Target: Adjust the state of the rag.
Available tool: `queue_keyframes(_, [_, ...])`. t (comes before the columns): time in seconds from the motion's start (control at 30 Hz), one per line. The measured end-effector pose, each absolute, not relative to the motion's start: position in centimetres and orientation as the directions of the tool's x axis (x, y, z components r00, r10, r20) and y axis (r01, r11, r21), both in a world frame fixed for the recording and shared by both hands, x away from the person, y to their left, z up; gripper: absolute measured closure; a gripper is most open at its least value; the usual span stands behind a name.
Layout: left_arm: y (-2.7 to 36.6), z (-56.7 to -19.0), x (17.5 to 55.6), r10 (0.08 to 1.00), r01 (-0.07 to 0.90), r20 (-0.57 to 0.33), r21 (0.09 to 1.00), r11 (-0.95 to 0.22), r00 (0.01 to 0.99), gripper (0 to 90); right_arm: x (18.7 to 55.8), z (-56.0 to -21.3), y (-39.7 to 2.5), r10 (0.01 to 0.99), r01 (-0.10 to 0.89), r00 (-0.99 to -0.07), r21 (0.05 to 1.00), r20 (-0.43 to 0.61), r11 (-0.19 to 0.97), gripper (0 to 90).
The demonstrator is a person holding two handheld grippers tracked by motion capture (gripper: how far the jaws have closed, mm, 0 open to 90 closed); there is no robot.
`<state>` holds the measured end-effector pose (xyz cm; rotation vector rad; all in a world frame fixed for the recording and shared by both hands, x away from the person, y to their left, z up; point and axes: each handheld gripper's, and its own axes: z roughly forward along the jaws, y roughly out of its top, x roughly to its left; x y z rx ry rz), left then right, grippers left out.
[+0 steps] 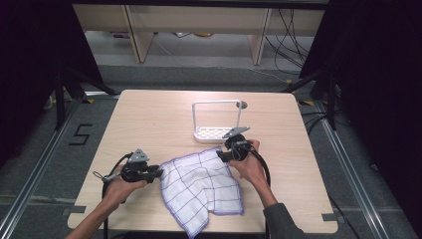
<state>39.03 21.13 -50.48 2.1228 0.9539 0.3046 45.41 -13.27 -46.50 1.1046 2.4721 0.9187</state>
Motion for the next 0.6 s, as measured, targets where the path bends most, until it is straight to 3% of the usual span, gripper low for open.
queue_keyframes(0.13, [21.4,-50.5,39.3,0.704,0.518,-0.079,0.735,-0.438,0.706,83.2,47.5,-47.4,-12.4,0.727,0.553,-0.686,0.638,-0.015,0.536,51.4])
queue_keyframes(0.4, [21.5,-50.5,39.4,0.698,0.508,-0.079,0.744,-0.434,0.712,88.4,49.2,-48.8,-11.2,0.71,0.553,-0.704,0.611,-0.02,0.566,55.8])
queue_keyframes(0.57, [21.9,-50.2,39.5,0.697,0.502,-0.075,0.748,-0.434,0.713,89.1,49.2,-49.6,-11.3,0.705,0.583,-0.709,0.586,0.029,0.563,83.2])
queue_keyframes(0.6, [22.0,-50.1,39.6,0.694,0.495,-0.065,0.748,-0.441,0.717,89.2,49.1,-49.6,-11.5,0.69,0.56,-0.724,0.595,0.014,0.576,85.4])
